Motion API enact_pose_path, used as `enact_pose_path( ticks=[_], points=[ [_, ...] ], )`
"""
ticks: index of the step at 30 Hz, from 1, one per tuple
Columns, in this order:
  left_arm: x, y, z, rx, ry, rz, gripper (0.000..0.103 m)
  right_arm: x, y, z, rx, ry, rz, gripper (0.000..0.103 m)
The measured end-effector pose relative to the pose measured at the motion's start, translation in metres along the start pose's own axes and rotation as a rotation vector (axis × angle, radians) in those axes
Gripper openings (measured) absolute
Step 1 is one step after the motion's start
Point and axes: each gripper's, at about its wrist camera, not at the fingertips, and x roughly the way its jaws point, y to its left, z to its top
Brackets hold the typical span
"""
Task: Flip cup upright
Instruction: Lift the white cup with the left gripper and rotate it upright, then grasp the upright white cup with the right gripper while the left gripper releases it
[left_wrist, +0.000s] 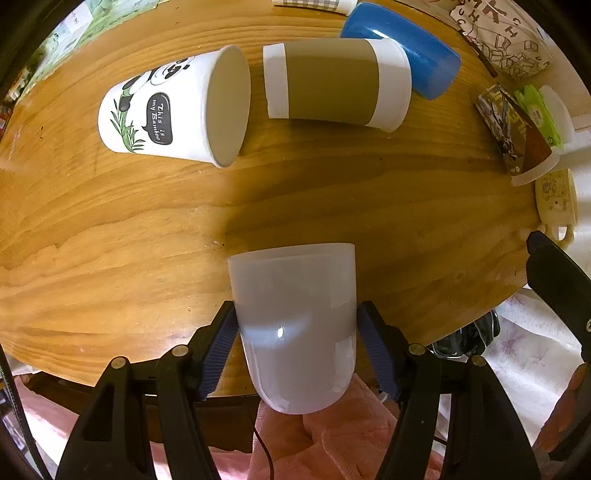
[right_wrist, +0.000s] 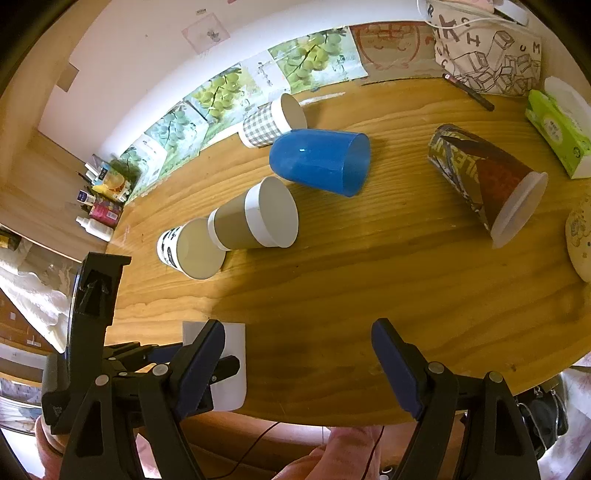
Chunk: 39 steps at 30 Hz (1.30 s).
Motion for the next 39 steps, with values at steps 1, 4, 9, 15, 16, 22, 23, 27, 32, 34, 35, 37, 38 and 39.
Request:
enact_pose_path(
  ticks=[1, 4, 9, 15, 16, 22, 23, 27, 32, 34, 35, 37, 38, 39],
  points=[
    [0.000, 0.001, -0.001, -0.002, -0.001, -0.005, 0.070, 0.001, 0.000, 0.000, 0.001, 0.004, 0.001, 0.082],
    [0.000, 0.004, -0.001, -0.007, -0.009, -0.028, 0.070, 0.004, 0.003, 0.002, -0.003, 0.013, 0.004, 0.082],
    [-0.001, 0.010, -0.002, -0.009, -0.022, -0.052, 0.075, 0.010, 0.007, 0.005, -0.014, 0.032, 0.002, 0.082],
    [-0.009, 0.018, -0.006, -0.001, -0.063, -0.084, 0.076, 0.021, 0.012, 0.008, -0.020, 0.066, 0.019, 0.082],
    [-0.010, 0.019, -0.007, -0.001, -0.068, -0.090, 0.076, 0.022, 0.013, 0.008, -0.020, 0.071, 0.022, 0.082],
    [-0.016, 0.031, -0.012, -0.009, -0.090, -0.103, 0.076, 0.037, 0.019, 0.010, -0.006, 0.122, 0.059, 0.082],
    [-0.018, 0.034, -0.014, -0.009, -0.094, -0.104, 0.076, 0.040, 0.021, 0.010, -0.003, 0.134, 0.071, 0.082],
    [-0.022, 0.038, -0.021, -0.002, -0.121, -0.118, 0.076, 0.049, 0.026, 0.009, 0.005, 0.170, 0.107, 0.082],
    [-0.028, 0.047, -0.032, 0.013, -0.144, -0.114, 0.076, 0.062, 0.035, 0.009, 0.026, 0.219, 0.144, 0.082],
    [-0.029, 0.049, -0.034, 0.017, -0.157, -0.114, 0.076, 0.066, 0.037, 0.009, 0.032, 0.236, 0.149, 0.082],
    [-0.031, 0.052, -0.036, 0.019, -0.165, -0.114, 0.076, 0.069, 0.039, 0.009, 0.033, 0.247, 0.150, 0.082],
    [-0.032, 0.054, -0.038, 0.022, -0.176, -0.111, 0.076, 0.074, 0.043, 0.009, 0.031, 0.267, 0.148, 0.082],
    [-0.033, 0.055, -0.040, 0.024, -0.183, -0.110, 0.076, 0.078, 0.046, 0.008, 0.029, 0.277, 0.146, 0.082],
    [-0.034, 0.058, -0.042, 0.026, -0.194, -0.107, 0.076, 0.080, 0.047, 0.008, 0.029, 0.283, 0.142, 0.082]
  ],
)
